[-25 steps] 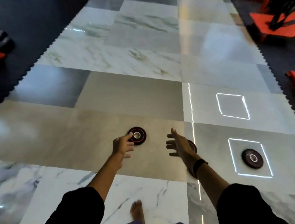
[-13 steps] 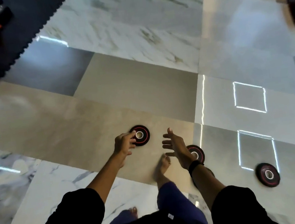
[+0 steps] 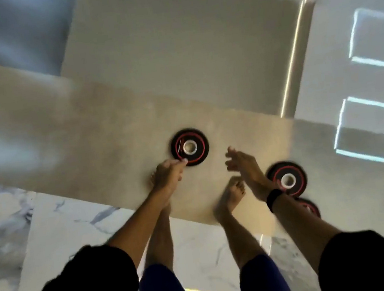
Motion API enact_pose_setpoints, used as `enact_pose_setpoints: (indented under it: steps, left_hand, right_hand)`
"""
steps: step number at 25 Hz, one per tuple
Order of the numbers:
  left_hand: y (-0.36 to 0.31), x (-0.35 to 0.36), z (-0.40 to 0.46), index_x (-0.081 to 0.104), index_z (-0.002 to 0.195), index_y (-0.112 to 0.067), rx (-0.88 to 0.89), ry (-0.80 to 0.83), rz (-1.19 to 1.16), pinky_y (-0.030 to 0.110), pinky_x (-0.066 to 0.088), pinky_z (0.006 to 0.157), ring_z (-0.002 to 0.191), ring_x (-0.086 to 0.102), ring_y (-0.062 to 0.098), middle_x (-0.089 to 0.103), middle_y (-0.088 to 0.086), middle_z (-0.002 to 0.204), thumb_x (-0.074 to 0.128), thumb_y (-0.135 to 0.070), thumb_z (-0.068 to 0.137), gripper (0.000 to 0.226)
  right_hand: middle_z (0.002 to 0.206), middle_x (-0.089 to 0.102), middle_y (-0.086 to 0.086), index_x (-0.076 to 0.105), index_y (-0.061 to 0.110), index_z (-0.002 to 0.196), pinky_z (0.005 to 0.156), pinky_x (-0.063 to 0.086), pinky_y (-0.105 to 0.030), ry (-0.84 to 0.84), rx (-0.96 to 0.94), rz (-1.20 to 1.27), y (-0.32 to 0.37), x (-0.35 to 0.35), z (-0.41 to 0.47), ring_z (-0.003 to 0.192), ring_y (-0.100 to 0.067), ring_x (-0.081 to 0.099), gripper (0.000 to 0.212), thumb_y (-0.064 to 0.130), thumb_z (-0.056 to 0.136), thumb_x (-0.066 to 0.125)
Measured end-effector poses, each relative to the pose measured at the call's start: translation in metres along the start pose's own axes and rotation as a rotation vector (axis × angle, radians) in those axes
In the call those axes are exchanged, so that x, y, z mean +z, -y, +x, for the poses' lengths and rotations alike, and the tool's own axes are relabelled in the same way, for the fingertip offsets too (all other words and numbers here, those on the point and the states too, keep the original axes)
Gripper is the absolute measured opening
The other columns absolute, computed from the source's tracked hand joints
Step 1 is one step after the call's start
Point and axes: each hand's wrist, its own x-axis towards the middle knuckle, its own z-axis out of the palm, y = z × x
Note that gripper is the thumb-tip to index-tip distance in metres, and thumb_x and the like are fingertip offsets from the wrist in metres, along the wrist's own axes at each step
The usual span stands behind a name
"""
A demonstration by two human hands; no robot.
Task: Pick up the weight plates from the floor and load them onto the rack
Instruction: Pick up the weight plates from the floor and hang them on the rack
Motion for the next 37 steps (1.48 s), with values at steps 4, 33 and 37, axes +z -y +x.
enact_pose_setpoints:
  steps: [4,33,37]
  left_hand:
    - [0.049,0.018,0.144,0.064,0.085,-0.016,-0.065,-0.012,0.152,0.045,0.055,0.087,0.084,0.063,0.027,0.069,0.012,0.09,0.074,-0.042,0.069,0.031]
    - [0.081,0.06,0.34,0.066,0.114,-0.009,-0.147,0.016,-0.089,0.04,0.06,0.081,0.096,0.072,0.026,0.075,0.01,0.103,0.081,-0.018,0.072,0.046]
    - [0.055,0.046,0.268,0.063,0.115,-0.007,-0.141,0.111,0.071,0.036,0.058,0.08,0.097,0.071,0.026,0.074,0.01,0.104,0.081,-0.02,0.077,0.044]
  right_hand:
    - [0.094,0.063,-0.001,0.066,0.016,0.096,0.083,0.044,-0.039,-0.035,0.044,-0.058,-0.062,0.034,0.141,0.093,-0.022,0.056,0.041,0.054,0.096,0.049]
    - [0.113,0.068,-0.004,0.061,0.011,0.117,0.079,0.053,-0.036,-0.208,0.212,0.348,-0.139,0.096,0.341,0.099,-0.022,0.065,0.053,0.044,0.077,0.071]
    - [0.091,0.065,-0.007,0.064,0.013,0.098,0.073,0.047,-0.035,-0.15,0.254,0.454,-0.13,0.075,0.242,0.079,-0.021,0.06,0.032,0.042,0.086,0.068]
